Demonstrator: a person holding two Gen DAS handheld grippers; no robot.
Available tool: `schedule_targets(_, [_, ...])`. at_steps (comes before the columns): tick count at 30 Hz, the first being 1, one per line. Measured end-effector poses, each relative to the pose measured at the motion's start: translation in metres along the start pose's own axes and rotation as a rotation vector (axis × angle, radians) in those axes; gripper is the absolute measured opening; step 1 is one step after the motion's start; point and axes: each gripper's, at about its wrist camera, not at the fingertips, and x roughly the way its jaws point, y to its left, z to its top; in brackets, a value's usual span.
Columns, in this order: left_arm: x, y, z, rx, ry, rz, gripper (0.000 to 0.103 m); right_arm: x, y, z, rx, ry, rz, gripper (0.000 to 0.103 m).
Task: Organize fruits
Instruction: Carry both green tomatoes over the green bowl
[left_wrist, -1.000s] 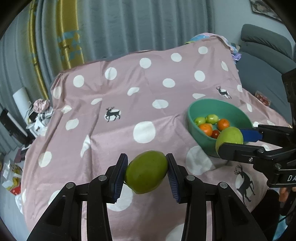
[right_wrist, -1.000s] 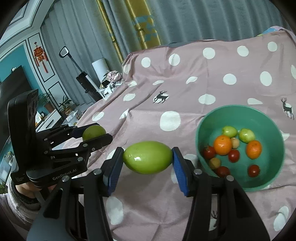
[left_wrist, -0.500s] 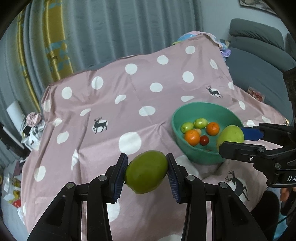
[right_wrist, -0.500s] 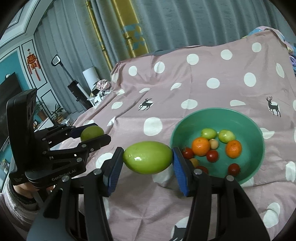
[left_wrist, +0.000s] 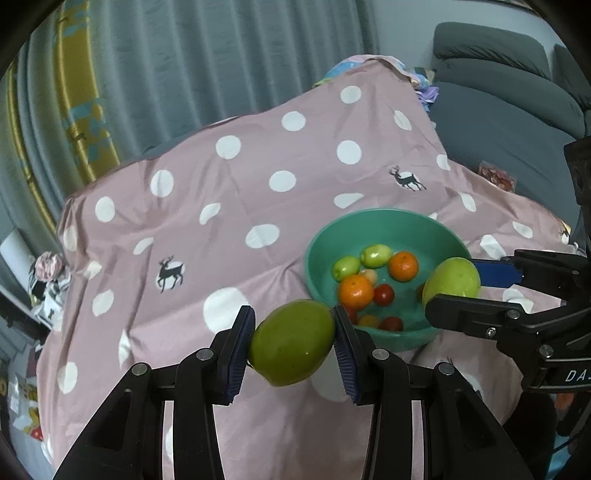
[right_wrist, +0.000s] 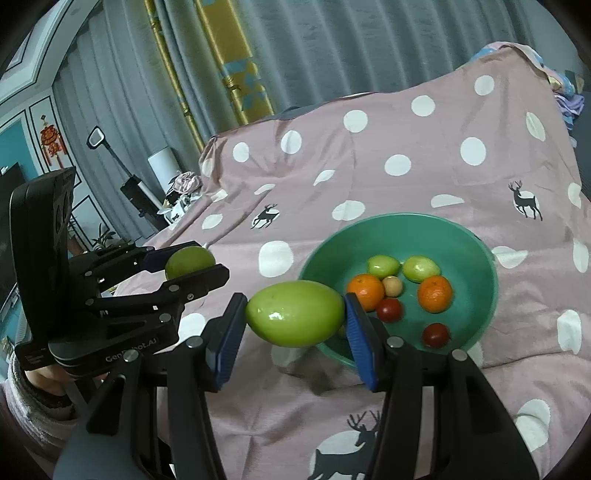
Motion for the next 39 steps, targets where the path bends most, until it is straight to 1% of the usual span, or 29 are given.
schedule_targets(9, [0.02,-0.019,0.011,0.05,0.015,-0.013,0.042,-0.003,-0.017,0.0,0.027,-0.018,-0.024,0.053])
schedule_targets(17, [0.034,-0.031,0.017,0.073,0.03,-0.028,0.043,-0.003,-0.029,-0.003,0.05,-0.023,-0.039,0.053])
schedule_targets(39, [0.064,-0.046,0.022,0.108,0.067,-0.04,0.043,0.003,-0.045,0.0,0.048,-0.015,-0.072,0.053])
